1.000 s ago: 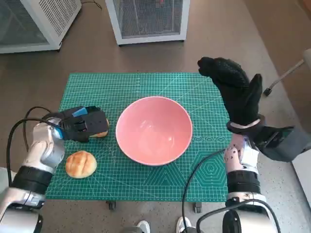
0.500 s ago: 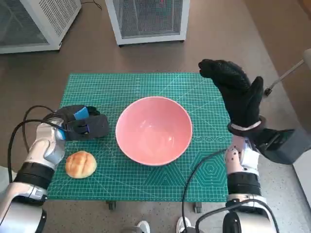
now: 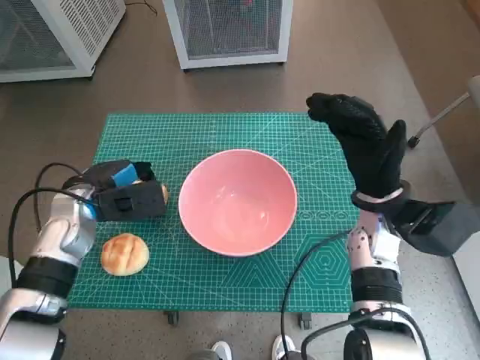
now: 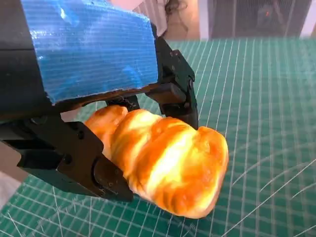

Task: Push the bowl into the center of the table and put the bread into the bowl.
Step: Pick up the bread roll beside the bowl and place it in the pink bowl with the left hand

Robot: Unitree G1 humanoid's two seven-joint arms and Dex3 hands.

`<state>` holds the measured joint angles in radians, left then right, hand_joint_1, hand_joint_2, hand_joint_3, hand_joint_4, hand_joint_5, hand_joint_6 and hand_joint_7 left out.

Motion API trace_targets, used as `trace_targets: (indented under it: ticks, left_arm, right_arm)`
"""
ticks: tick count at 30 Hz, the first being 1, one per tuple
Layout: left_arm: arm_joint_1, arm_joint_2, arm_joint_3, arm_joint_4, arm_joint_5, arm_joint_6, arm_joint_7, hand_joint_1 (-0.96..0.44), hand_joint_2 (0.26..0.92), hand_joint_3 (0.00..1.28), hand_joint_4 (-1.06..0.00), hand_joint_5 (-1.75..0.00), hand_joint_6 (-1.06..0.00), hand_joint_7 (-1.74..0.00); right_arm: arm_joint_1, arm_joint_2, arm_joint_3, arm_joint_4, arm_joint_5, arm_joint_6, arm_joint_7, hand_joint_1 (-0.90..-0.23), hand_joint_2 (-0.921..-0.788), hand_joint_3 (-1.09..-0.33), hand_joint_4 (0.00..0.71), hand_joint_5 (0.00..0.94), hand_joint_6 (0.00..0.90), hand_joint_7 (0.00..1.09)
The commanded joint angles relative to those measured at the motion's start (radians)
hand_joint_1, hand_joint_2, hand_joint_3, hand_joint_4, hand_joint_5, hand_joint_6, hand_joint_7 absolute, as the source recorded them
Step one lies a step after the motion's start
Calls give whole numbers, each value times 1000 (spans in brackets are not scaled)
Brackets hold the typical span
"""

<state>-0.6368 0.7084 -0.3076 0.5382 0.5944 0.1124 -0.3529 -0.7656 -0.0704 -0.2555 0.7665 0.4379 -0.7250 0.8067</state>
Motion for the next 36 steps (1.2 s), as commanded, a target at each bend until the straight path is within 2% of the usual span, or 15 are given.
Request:
trace_targets:
  ticks: [1,7,15,23,36]
  left_arm:
    - [40,56,89,-213,-29,63,-44,1,920,109,-594,-1219,-626,-1218]
    - [114,65,203,-507,-43,128,-47,2,920,89,-647,-1208,-619,-1180]
    - [173,18,294,-773,-31,85,32,2,915,46,-728,-1129,-657,-1132]
    - [175,-65,243,-856,9,14,121,1,913,40,-677,-1179,-726,-1064]
    - [112,-166,117,-818,-23,-60,40,2,918,36,-690,-1200,-710,-1042]
  right_arm:
    - [27,3,1,0,15,18,11,-575,-921,-603,232,0,344,3]
    - [28,2,0,4,22,21,18,-575,-921,-603,231,0,344,3]
    - [26,2,0,11,25,21,23,-575,-921,-603,231,0,342,2]
    - [26,2,1,16,29,26,27,-574,-921,-603,231,0,337,0]
    - [35,-6,0,7,28,31,24,-571,-921,-602,232,0,332,0]
